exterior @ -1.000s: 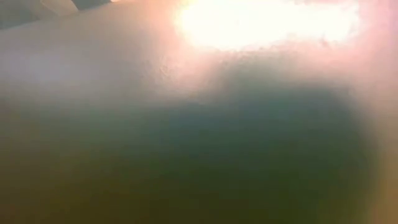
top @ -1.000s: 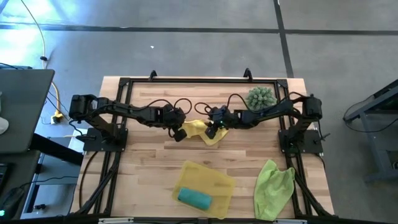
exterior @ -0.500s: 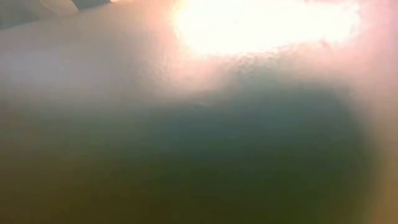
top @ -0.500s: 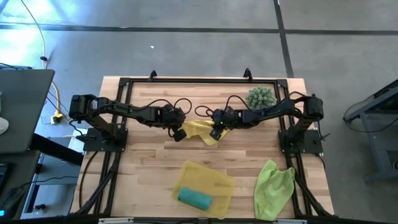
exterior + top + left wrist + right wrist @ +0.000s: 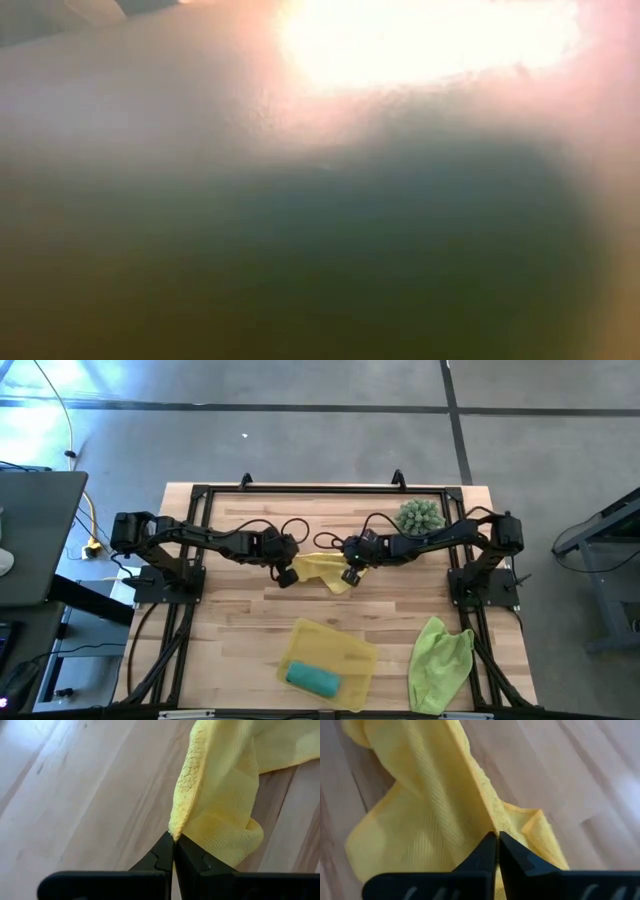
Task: Roll microfiber towels into tight, uniform cylinder then place into a basket
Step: Fold the yellow towel
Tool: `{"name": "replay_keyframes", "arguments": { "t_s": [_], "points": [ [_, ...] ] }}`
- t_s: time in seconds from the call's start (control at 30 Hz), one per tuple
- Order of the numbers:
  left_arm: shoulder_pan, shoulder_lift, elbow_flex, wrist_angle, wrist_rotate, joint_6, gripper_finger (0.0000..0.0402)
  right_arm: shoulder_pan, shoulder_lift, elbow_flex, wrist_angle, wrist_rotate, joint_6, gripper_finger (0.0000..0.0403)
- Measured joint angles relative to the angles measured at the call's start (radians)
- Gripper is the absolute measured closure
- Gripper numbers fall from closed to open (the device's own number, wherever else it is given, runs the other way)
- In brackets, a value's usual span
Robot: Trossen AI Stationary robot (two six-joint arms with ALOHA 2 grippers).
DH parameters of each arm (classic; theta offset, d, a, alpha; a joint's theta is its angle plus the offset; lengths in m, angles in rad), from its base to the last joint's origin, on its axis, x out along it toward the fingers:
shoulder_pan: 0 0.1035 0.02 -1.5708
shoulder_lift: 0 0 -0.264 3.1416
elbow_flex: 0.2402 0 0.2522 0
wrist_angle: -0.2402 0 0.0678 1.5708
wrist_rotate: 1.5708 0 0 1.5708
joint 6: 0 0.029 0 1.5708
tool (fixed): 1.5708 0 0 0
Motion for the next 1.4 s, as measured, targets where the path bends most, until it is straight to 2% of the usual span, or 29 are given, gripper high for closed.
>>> {"name": "replay_keyframes", "arguments": {
  "t_s": [0.23, 0.33, 0.43, 0.67, 0.77, 0.87, 0.93, 1.03, 1.1, 1.2, 1.3, 1.4],
  "points": [
    [0.0, -0.071, 0.0, -0.005, -0.064, 0.086, 0.0401, 0.002, -0.073, 0.096, -0.145, 0.1, -0.11, 0.0401],
    [0.0, -0.122, 0.0, -0.003, -0.129, 0.141, 0.0401, -0.01, -0.086, 0.121, -0.17, 0.151, -0.164, 0.0402],
    [0.0, -0.183, 0.0, -0.001, -0.219, 0.211, 0.0401, -0.029, -0.099, 0.145, -0.183, 0.16, -0.214, 0.0402],
    [0.002, -0.32, 0.001, 0.058, -0.474, 0.523, 0.0401, -0.06, -0.115, 0.28, -0.262, 0.285, -0.362, 0.0402],
    [0.008, -0.363, 0.001, 0.165, -0.569, 0.676, 0.0401, -0.068, -0.115, 0.361, -0.288, 0.324, -0.442, 0.0403],
    [0.028, -0.388, 0.001, 0.347, -0.648, 0.892, 0.0401, -0.08, -0.115, 0.437, -0.291, 0.401, -0.543, 0.0403],
    [0.053, -0.394, 0.001, 0.492, -0.662, 1.043, 0.0401, -0.096, -0.115, 0.487, -0.284, 0.454, -0.61, 0.0403],
    [0.108, -0.391, 0.004, 0.676, -0.629, 1.218, 0.0401, -0.136, -0.115, 0.549, -0.277, 0.465, -0.709, 0.0403],
    [0.154, -0.383, 0.035, 0.708, -0.578, 1.282, 0.0401, -0.173, -0.115, 0.586, -0.251, 0.462, -0.775, 0.0403],
    [0.226, -0.355, 0.098, 0.702, -0.508, 1.306, 0.0401, -0.237, -0.115, 0.639, -0.194, 0.433, -0.858, 0.0403],
    [0.271, -0.316, 0.159, 0.692, -0.515, 1.292, 0.0401, -0.277, -0.115, 0.692, -0.187, 0.361, -0.875, 0.0403],
    [0.278, -0.29, 0.197, 0.592, -0.542, 1.194, 0.0401, -0.28, -0.115, 0.708, -0.239, 0.313, -0.816, 0.0403]
  ]
}}
